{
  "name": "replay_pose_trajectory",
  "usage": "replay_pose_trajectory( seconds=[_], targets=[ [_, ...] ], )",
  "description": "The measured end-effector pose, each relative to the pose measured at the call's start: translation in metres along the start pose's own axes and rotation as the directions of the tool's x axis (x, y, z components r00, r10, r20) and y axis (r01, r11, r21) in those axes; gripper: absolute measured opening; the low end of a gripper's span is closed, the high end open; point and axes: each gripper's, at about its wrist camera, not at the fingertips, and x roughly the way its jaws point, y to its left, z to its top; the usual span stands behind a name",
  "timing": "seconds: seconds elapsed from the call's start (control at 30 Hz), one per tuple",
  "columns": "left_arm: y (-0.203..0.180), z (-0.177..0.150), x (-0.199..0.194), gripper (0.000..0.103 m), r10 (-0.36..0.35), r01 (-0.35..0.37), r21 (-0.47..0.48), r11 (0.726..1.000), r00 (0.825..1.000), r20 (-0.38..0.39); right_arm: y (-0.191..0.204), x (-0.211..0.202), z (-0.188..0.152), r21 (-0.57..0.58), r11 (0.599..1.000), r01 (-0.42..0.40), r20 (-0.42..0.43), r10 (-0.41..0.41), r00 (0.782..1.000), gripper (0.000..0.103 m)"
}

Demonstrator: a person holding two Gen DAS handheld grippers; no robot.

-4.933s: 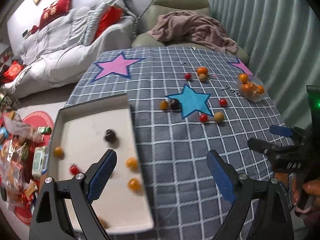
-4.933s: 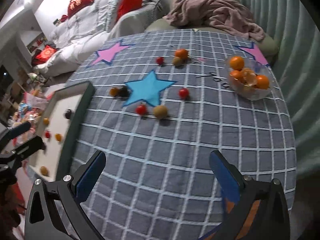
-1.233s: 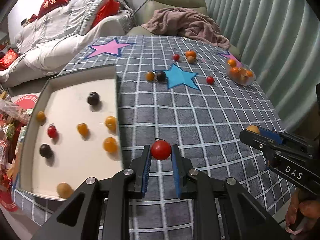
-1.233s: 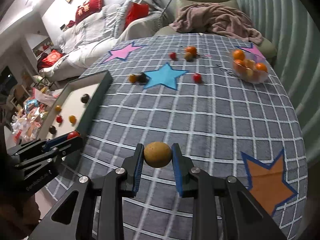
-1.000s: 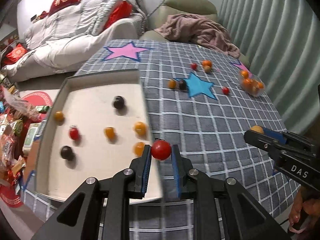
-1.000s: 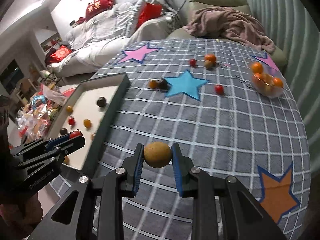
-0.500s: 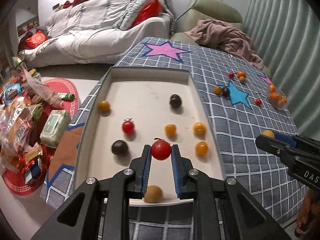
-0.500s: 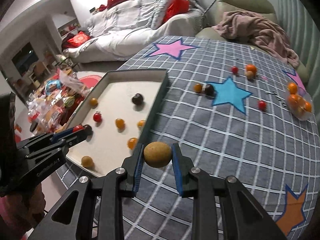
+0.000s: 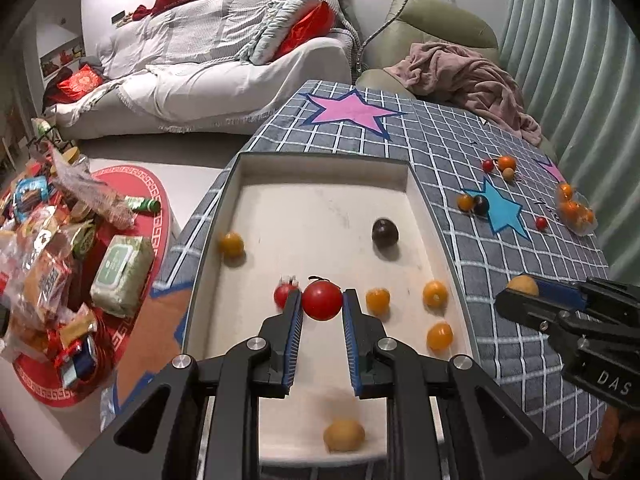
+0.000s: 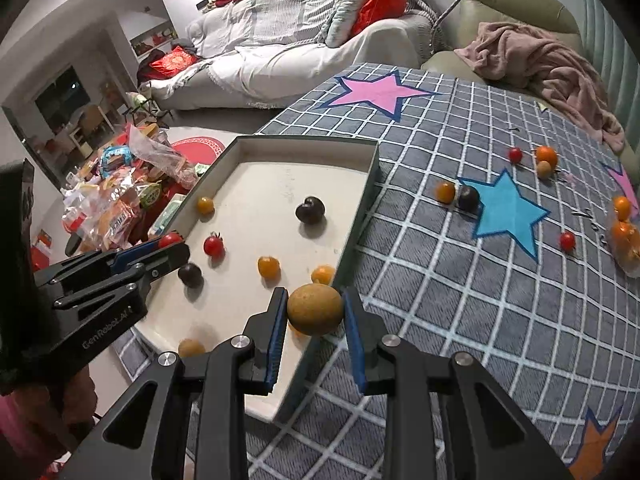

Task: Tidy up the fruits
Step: 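Carry both fruits over the white tray and lower them inside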

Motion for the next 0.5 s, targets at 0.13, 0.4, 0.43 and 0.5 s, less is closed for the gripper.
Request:
replay_pose_trajectory(
  seconds=[0.13, 0.4, 0.43, 0.5],
  targets=[
    [0.0, 0.014, 0.017, 0.022, 0.018, -0.018, -0.004, 1.0, 1.0, -0.014, 0.002, 0.02, 0.016, -0.015, 1.0, 0.0, -0.021, 0.0, 1.0, 0.03],
    [0.005, 0.039, 0.056, 0.022, 0.062, -0.062, -0.008, 0.998, 0.995, -0.073, -0.001, 0.056, 0.042, -0.011, 1.0, 0.0, -0.048, -0.001, 0.999, 0.03],
    [0.005, 0.042, 0.06, 0.022, 0.066, -0.067, -0.008, 0.998, 0.995, -0.074, -0.003, 0.059, 0.046, -0.006, 1.0, 0.001, -0.047, -0.001, 0.999, 0.03],
    [0.005, 0.047, 0.067, 0.022, 0.078, -0.079, -0.006, 0.997, 0.994, -0.078, -0.006, 0.069, 0.054, 0.012, 1.0, 0.0, -0.047, 0.001, 0.999, 0.03]
  ],
)
